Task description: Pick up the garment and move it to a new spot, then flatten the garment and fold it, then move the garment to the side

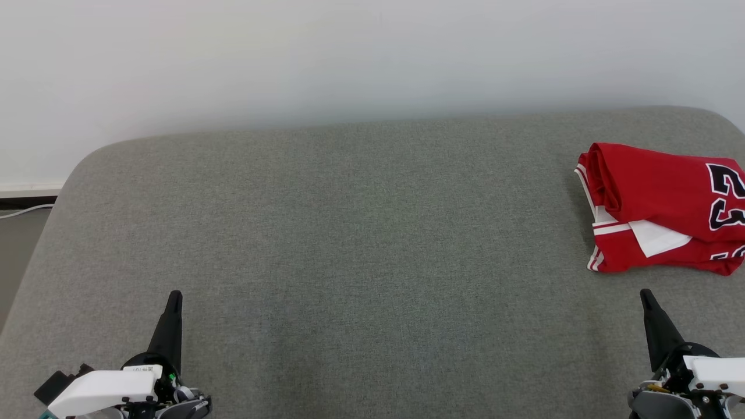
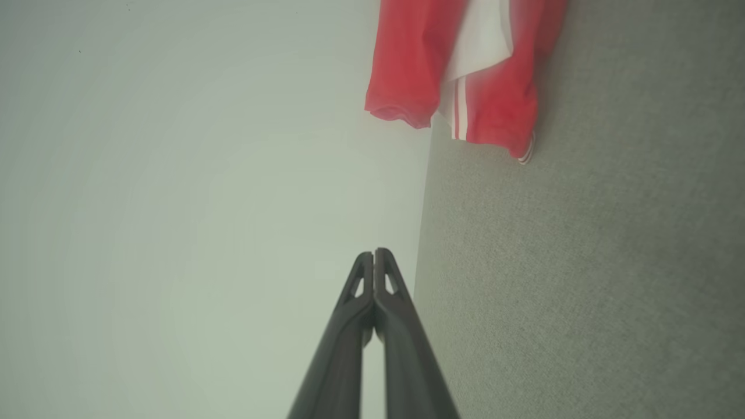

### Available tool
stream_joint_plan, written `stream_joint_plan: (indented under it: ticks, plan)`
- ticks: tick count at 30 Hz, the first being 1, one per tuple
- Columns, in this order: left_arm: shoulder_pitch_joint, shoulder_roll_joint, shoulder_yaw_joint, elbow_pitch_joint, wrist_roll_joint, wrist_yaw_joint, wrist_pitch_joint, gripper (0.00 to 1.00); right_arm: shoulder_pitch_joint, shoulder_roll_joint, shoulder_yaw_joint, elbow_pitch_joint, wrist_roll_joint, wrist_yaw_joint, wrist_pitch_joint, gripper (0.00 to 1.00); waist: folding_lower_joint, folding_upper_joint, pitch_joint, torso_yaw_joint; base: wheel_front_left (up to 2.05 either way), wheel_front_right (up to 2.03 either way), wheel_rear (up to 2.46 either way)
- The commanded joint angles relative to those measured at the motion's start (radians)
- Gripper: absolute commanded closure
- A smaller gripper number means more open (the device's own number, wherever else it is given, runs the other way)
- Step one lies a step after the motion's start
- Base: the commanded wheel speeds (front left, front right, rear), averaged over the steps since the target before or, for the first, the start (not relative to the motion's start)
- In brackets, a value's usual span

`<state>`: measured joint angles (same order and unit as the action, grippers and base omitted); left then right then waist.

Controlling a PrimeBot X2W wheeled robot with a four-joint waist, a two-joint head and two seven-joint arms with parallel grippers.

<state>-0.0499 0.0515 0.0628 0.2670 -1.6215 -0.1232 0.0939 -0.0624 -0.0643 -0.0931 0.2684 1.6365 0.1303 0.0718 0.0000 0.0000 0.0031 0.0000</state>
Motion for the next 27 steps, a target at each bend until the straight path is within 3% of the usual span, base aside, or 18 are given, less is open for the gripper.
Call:
stream_joint_plan:
  ticks: [1,27]
  plan:
    - [-0.057,0.011,0.034,-0.022,-0.001,-0.007,0.006,1.0,-0.042,-0.011,0.014,-0.026,0.001,0.0,0.013,1.0,0.0,0.0,0.0,0.0,0.0,0.0,0.0]
    - [-0.057,0.008,0.039,-0.022,0.003,-0.007,0.01,1.0,-0.043,-0.004,0.005,-0.025,-0.007,0.0,0.021,1.0,0.0,0.0,0.0,0.0,0.0,0.0,0.0]
